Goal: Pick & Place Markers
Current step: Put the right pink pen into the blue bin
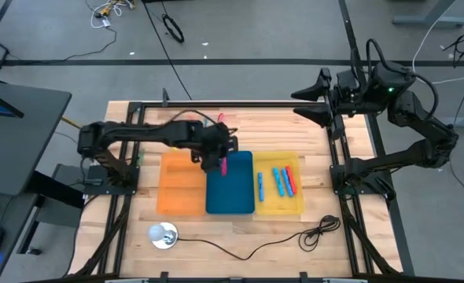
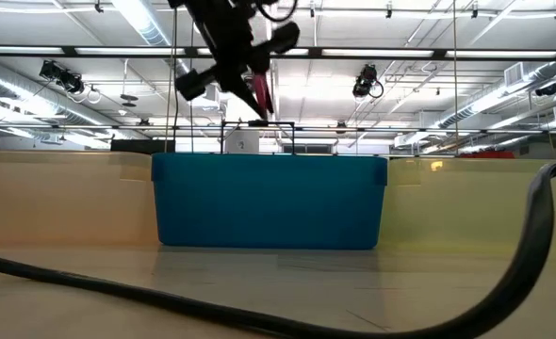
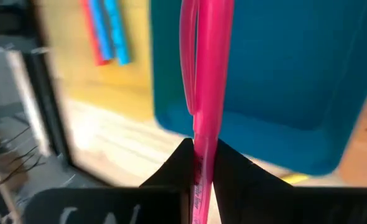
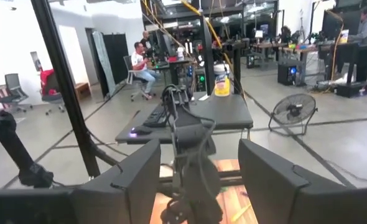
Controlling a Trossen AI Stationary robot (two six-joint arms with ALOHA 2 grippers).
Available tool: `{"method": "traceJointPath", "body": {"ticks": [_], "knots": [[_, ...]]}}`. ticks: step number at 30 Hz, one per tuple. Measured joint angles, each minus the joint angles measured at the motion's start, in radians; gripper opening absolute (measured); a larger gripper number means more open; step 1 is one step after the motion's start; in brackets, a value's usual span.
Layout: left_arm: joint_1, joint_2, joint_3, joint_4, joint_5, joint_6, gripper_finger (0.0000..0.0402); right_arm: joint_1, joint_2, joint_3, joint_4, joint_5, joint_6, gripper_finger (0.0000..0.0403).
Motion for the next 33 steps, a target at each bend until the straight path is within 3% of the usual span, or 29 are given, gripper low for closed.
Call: {"method": "traceJointPath", "body": {"ticks": [13,23,33], "knots": [[-0.092,0.211,0.000,0.098,-0.022,0.032,0.0036,0.000,0.001,0.000,-0.051,0.000,0.030,0.0215],[-0.119,0.271,0.000,0.224,-0.008,0.023,0.0036,0.000,0.001,0.000,-0.074,0.000,0.030,0.0215],[-0.120,0.323,-0.002,0.202,-0.004,-0.001,0.0036,0.000,0.001,0.000,-0.079,-0.001,0.026,0.0215]]}}
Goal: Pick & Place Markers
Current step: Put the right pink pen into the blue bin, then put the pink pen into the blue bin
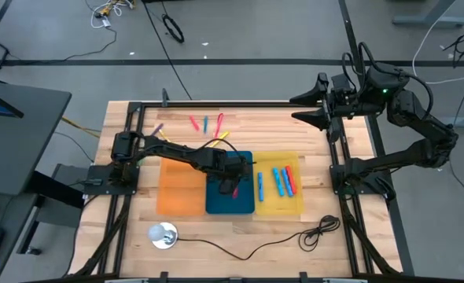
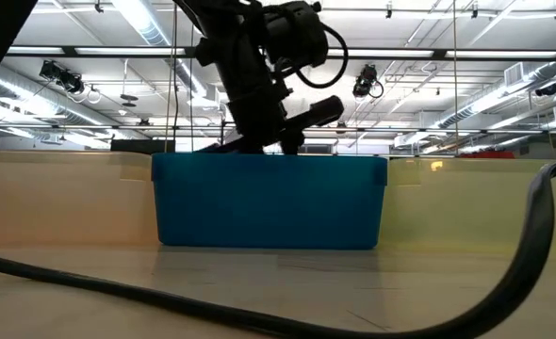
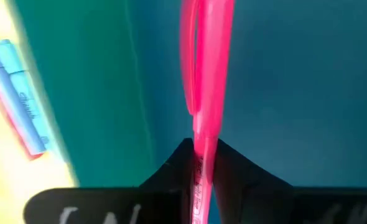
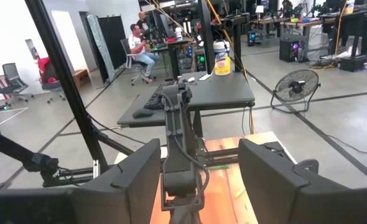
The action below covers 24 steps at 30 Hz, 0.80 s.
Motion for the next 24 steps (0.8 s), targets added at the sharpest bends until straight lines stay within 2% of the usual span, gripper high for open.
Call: {"method": "traceJointPath", "body": {"ticks": [11,18,24], "knots": [[-0.009,0.038,0.021,0.060,0.022,-0.018,0.0038,0.000,0.000,0.000,-0.012,-0.002,0.005,0.0215],[-0.008,0.037,0.021,0.129,0.035,-0.007,0.0095,0.006,0.001,0.000,-0.018,-0.009,0.011,0.0215],[-0.008,0.037,0.021,0.123,0.034,-0.024,0.0113,0.021,0.001,0.000,-0.039,-0.009,0.008,0.0215]]}}
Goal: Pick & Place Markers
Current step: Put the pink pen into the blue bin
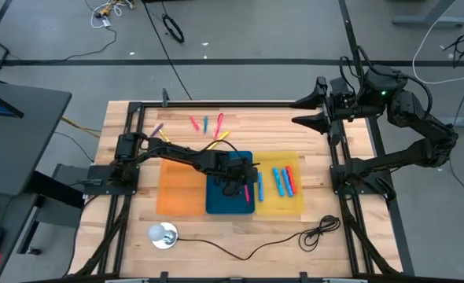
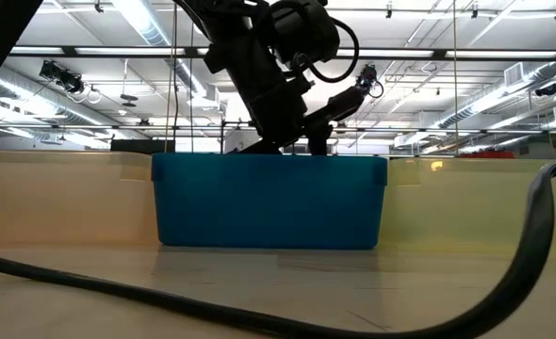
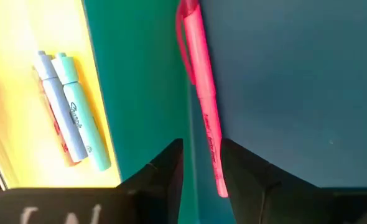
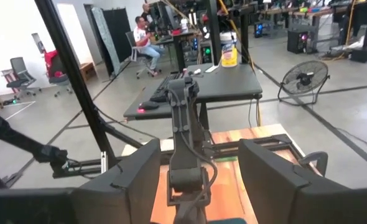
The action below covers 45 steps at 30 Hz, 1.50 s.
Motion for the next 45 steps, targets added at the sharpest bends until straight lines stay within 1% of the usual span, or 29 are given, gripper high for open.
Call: {"method": "traceJointPath", "body": {"ticks": [5,7,10,15,17,21,25,26,28,31,34,37,39,42,45], "knots": [[0.000,-0.015,0.000,0.026,-0.035,-0.055,0.0116,0.008,-0.012,-0.003,-0.016,-0.026,-0.021,0.0215],[0.000,-0.032,0.000,0.028,-0.051,-0.092,0.0116,0.008,-0.049,-0.047,-0.003,-0.027,-0.022,0.0215],[0.005,-0.061,0.000,0.039,-0.061,-0.161,0.0116,0.008,-0.155,-0.197,0.079,0.008,0.007,0.0215],[0.019,-0.124,0.001,0.048,-0.059,-0.273,0.0117,0.006,-0.391,-0.517,0.188,0.220,0.091,0.0215],[0.025,-0.152,0.001,0.056,-0.056,-0.328,0.0117,0.006,-0.481,-0.628,0.236,0.272,0.109,0.0215],[0.041,-0.209,0.001,0.073,-0.024,-0.459,0.0117,0.006,-0.656,-0.816,0.282,0.310,0.145,0.0215],[0.052,-0.267,0.001,0.117,-0.024,-0.596,0.0117,0.006,-0.818,-0.979,0.294,0.345,0.187,0.0215],[0.054,-0.279,0.001,0.113,-0.022,-0.626,0.0117,0.006,-0.853,-1.011,0.299,0.346,0.192,0.0215],[0.058,-0.304,0.001,0.158,-0.026,-0.695,0.0117,0.006,-0.920,-1.067,0.309,0.354,0.198,0.0215],[0.062,-0.333,0.002,0.206,-0.031,-0.785,0.0117,0.006,-1.003,-1.137,0.302,0.399,0.217,0.0215],[0.062,-0.356,0.001,0.235,-0.034,-0.841,0.0117,0.006,-1.063,-1.190,0.290,0.443,0.229,0.0215],[0.062,-0.375,0.001,0.246,-0.036,-0.861,0.0117,0.006,-1.061,-1.219,0.238,0.497,0.236,0.0215],[0.061,-0.384,0.001,0.256,-0.042,-0.873,0.0117,0.006,-1.058,-1.230,0.263,0.519,0.240,0.0215],[0.057,-0.397,0.001,0.262,-0.043,-0.916,0.0117,0.006,-1.062,-1.254,0.259,0.528,0.248,0.0215],[0.056,-0.408,0.001,0.265,-0.046,-0.944,0.0117,0.007,-1.062,-1.269,0.260,0.528,0.292,0.0215]]}}
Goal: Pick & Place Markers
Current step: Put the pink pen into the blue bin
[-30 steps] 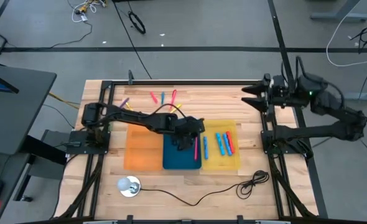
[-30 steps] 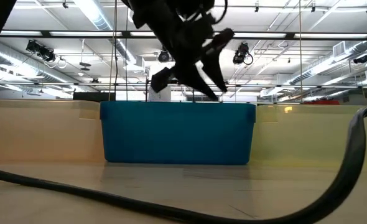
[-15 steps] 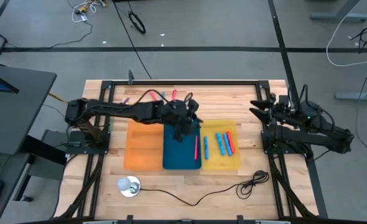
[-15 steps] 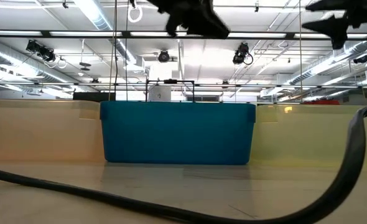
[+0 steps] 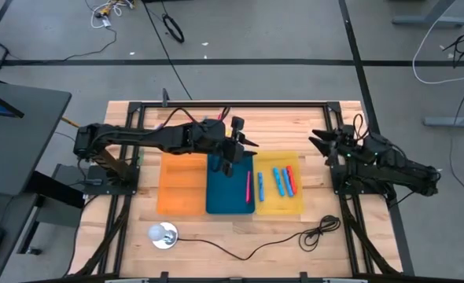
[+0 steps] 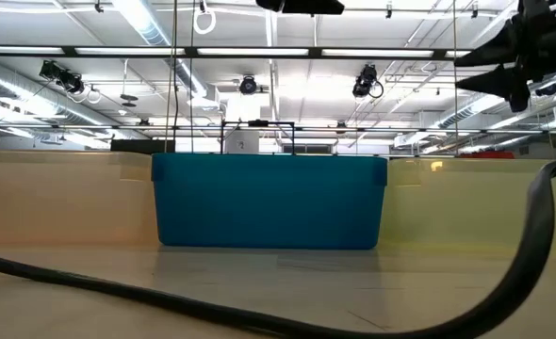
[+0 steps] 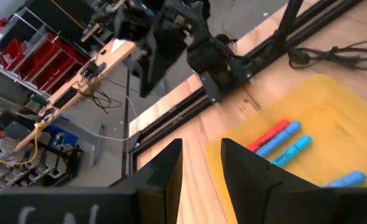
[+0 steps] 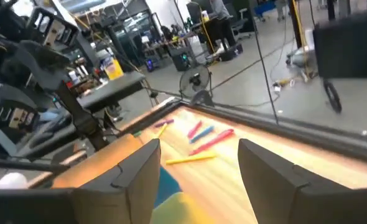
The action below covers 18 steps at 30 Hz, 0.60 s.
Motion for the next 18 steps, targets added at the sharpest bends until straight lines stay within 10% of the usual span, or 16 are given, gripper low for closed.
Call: {"method": "traceJointPath", "body": {"ticks": [18], "knots": [[0.000,-0.027,0.000,0.049,0.003,-0.021,0.0117,-0.001,0.000,-0.236,0.269,0.065,0.002,0.0215]]}}
